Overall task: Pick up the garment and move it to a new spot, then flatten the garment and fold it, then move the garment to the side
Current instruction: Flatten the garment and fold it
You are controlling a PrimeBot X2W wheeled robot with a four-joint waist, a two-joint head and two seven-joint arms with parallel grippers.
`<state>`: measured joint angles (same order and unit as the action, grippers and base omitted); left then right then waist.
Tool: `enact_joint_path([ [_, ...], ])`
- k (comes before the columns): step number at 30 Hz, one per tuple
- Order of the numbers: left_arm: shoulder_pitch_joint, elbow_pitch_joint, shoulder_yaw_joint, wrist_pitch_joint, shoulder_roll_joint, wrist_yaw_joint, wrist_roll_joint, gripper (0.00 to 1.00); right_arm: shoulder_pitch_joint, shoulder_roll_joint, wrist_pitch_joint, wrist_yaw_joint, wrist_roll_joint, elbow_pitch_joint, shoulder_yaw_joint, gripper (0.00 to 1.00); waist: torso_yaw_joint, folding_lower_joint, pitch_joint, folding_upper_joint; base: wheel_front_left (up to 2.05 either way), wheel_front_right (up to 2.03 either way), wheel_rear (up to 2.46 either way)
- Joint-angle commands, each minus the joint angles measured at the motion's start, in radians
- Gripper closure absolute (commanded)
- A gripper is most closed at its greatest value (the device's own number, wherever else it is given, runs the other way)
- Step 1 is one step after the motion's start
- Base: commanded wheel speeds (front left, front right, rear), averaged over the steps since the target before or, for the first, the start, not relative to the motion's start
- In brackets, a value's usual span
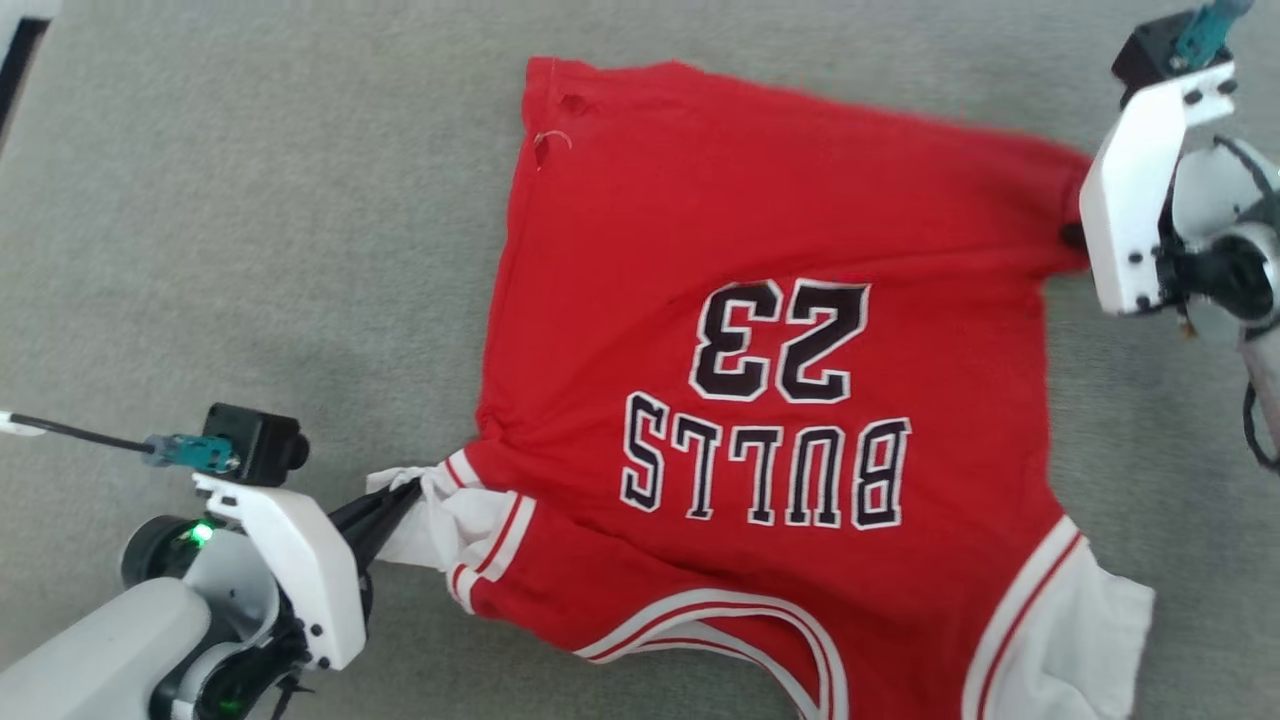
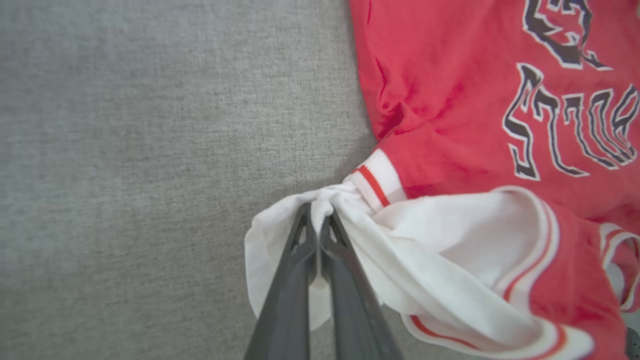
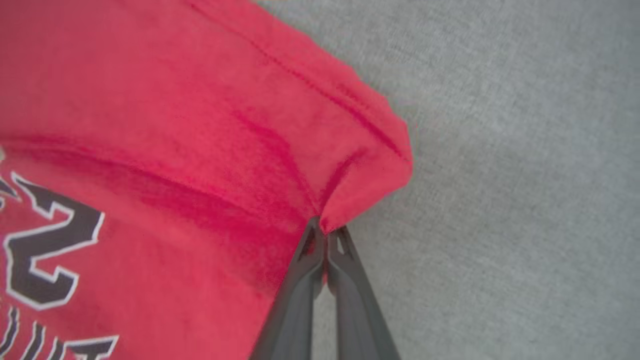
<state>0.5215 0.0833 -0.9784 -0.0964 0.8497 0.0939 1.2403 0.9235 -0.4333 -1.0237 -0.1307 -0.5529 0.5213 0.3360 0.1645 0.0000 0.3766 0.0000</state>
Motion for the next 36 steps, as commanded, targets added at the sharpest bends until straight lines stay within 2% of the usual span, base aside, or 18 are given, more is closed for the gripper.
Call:
enact_joint_path([
  [1, -0.012, -0.009, 0.008, 0.005, 0.010, 0.008, 0.002, 1.00, -0.033, -0.015, -0.013, 0.000, -0.017, -0.032, 0.009, 1.00, -0.029, 0.0000, -0.023, 0.0000, 0.00, 0.00, 0.00],
  [8, -0.044, -0.052, 0.020, 0.003, 0.065, 0.041, 0.023, 1.00, -0.219, -0.080, -0.099, 0.000, -0.119, -0.282, -0.014, 1.00, -0.089, 0.0000, -0.058, 0.0000, 0.00, 0.00, 0.00],
  [13, -0.062, -0.081, 0.027, 0.004, 0.095, 0.064, 0.035, 1.00, -0.382, -0.089, -0.152, 0.000, -0.146, -0.453, -0.083, 1.00, -0.121, 0.0000, -0.071, 0.0000, 0.00, 0.00, 0.00],
  [22, -0.072, -0.119, 0.031, 0.001, 0.120, 0.079, 0.035, 1.00, -0.688, -0.029, -0.234, 0.000, -0.112, -0.704, -0.238, 1.00, -0.134, 0.0000, -0.067, 0.0000, 0.00, 0.00, 0.00],
  [30, -0.059, -0.122, 0.029, 0.001, 0.109, 0.072, 0.026, 1.00, -0.852, 0.053, -0.226, 0.000, -0.056, -0.756, -0.278, 1.00, -0.118, 0.0000, -0.047, 0.0000, 0.00, 0.00, 0.00],
  [36, -0.042, -0.105, 0.023, -0.006, 0.096, 0.058, 0.019, 1.00, -0.876, 0.077, -0.128, 0.000, -0.021, -0.656, -0.221, 1.00, -0.108, 0.0000, -0.040, 0.0000, 0.00, 0.00, 0.00],
])
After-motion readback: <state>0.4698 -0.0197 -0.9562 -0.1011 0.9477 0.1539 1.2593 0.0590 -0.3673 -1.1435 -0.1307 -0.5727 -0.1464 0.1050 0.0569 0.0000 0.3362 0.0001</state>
